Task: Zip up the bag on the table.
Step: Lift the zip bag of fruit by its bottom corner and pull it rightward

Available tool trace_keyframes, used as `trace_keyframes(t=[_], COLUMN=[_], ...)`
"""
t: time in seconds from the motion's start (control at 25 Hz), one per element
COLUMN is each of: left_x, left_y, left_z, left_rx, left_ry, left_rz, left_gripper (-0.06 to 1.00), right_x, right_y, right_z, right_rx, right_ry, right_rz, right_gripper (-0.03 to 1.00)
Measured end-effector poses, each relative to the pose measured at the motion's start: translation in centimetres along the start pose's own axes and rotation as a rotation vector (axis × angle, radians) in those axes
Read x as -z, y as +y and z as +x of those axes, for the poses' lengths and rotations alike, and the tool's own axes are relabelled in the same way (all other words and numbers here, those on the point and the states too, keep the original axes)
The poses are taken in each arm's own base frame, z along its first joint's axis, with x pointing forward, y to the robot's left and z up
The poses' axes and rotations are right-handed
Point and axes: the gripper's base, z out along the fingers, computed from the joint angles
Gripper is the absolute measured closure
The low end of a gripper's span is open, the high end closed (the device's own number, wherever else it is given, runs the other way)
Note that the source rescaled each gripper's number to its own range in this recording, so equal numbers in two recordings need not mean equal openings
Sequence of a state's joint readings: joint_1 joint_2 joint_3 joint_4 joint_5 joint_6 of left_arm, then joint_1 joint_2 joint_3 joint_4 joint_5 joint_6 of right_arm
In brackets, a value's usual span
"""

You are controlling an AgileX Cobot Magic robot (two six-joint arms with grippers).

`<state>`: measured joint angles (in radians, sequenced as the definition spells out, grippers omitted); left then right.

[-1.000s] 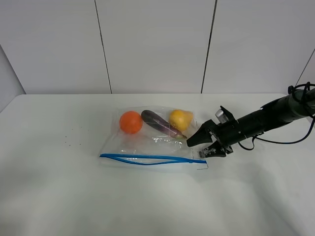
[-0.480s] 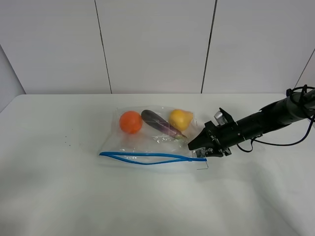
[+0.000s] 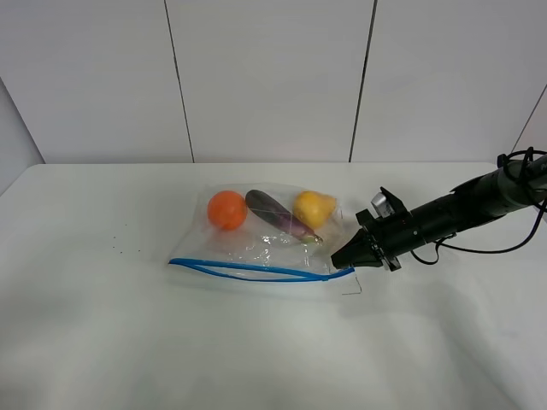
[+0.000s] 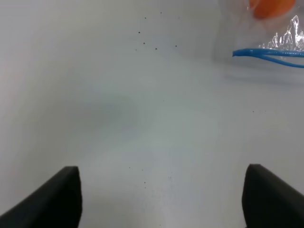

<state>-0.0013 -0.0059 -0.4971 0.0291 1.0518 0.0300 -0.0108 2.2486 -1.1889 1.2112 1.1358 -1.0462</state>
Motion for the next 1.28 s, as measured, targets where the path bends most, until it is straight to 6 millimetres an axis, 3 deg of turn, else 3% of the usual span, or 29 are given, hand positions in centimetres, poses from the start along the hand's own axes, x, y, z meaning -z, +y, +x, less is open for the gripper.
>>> trace_keyframes(t=[0.56,0.88,1.28], left_x=[0.0,0.0,0.0], left_y=[0.0,0.0,0.0], left_z=[0.0,0.0,0.0], left_rx=[0.000,0.000,0.000], left_ry=[0.000,0.000,0.000], left_rz=[0.000,0.000,-0.001], left_gripper=[-0.06,-0.06,-0.06], right_x=[0.1,0.1,0.5], right_y=[0.9,4.9,5.9], right_z=[-0.2,-0.8,-1.0], right_rx=[-0.107,-0.092,-0.111], right_ry=[-0.020,-0.034,-0.063], right_rz=[-0.096,-0.114,-0.133], right_gripper=[0.97,0.97,0.97])
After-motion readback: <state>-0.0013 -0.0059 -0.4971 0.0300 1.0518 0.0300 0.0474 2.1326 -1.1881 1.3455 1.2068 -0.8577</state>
